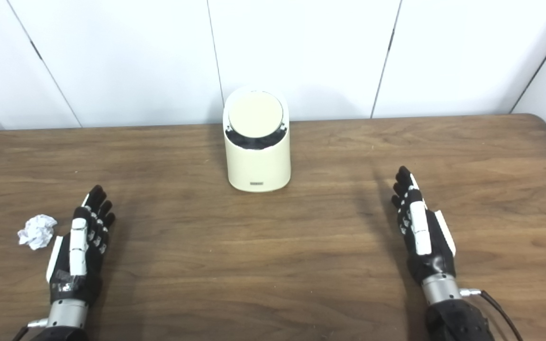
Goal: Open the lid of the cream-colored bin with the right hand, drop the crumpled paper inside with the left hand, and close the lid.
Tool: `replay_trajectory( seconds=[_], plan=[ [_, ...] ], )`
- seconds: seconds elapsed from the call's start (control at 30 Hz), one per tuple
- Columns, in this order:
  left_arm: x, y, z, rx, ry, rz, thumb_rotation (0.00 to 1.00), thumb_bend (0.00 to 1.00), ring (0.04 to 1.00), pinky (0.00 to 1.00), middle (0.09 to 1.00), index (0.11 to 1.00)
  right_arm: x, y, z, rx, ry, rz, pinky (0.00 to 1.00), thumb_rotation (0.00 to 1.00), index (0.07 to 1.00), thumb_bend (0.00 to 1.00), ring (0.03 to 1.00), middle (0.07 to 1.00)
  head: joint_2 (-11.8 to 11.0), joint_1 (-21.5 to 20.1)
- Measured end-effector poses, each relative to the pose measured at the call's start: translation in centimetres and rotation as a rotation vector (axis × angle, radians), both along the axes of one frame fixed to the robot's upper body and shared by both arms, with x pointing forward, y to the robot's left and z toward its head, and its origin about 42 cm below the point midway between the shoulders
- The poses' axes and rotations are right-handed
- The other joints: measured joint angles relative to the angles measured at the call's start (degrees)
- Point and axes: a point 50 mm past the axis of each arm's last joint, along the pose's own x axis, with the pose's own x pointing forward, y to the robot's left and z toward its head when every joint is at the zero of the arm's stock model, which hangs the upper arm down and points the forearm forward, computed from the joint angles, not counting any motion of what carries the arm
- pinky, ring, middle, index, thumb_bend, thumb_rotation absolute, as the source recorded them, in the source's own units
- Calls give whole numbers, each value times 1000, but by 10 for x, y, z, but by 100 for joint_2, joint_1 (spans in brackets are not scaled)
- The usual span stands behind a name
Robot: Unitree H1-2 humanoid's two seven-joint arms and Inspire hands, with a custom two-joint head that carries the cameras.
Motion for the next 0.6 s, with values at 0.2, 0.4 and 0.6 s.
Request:
replay_trajectory(
  seconds=[0.2,0.4,0.6],
  plan=[
    [0,0,0,1,-2,0,936,432,1000,1000,1000,984,0,0,0,-1,1,0,1000,1000,976,522,1000,1000,0,0],
    [0,0,0,1,-2,0,935,430,995,1000,999,986,0,1,0,-8,2,1,1000,1000,973,526,1000,1000,-9,0],
    [0,0,0,1,-2,-1,945,413,1000,1000,1000,989,0,1,0,-28,0,3,1000,1000,967,565,1000,998,-70,-9]
  ],
)
